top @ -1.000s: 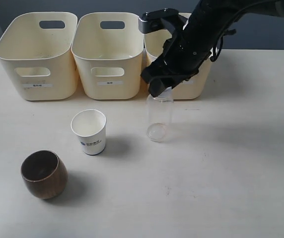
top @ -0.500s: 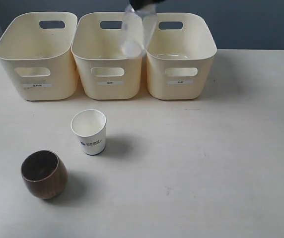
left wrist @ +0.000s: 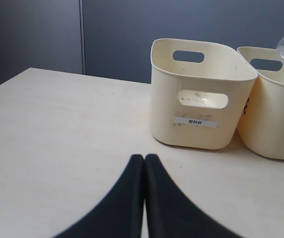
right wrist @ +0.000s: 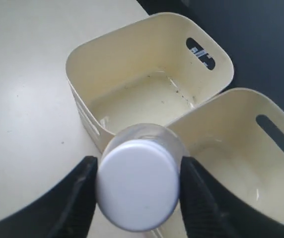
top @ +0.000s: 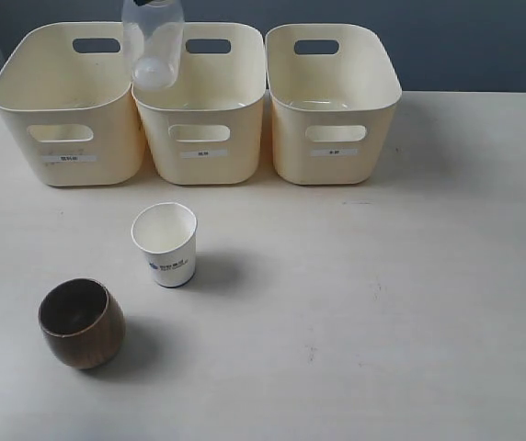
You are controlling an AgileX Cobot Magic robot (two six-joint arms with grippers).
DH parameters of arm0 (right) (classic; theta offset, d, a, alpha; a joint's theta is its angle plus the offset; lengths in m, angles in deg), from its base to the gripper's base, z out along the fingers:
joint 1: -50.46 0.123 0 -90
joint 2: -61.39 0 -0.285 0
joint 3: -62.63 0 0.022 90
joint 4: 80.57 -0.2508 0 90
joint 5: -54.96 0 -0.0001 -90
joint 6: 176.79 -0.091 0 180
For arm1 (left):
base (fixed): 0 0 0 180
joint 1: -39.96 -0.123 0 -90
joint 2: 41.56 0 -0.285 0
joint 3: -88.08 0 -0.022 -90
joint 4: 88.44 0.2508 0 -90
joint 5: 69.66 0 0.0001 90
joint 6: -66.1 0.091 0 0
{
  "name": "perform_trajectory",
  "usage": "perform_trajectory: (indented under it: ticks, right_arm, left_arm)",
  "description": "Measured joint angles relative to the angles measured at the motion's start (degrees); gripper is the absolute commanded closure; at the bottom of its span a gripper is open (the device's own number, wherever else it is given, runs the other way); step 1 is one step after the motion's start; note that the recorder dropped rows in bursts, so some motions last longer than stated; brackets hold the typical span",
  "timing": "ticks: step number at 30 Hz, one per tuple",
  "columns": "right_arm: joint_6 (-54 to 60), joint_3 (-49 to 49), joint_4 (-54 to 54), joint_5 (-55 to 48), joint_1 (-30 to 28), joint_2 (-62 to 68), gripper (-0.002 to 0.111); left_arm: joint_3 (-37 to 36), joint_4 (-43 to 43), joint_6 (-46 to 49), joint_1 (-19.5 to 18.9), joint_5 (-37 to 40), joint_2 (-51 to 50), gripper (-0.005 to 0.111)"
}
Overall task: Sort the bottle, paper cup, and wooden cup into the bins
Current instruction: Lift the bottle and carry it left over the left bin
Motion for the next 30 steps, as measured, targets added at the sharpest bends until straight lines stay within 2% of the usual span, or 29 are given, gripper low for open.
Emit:
perform_trajectory:
  ticks: [7,17,30]
  right_arm:
    - [1.79,-6.41,-0.43,5.42,3.18,2.78,0.109]
    - [2.75,-12.11,-4.08,11.27,3.16,11.48,0.109]
    - [3.09,-13.62,-6.13,12.84,3.16,18.60,0.109]
  left_arm:
    - [0.00,0.00,0.00,0.00,0.00,0.00,0.107]
    - [0.00,0.00,0.00,0.00,0.00,0.00,0.107]
    - [0.00,0.00,0.00,0.00,0.00,0.00,0.107]
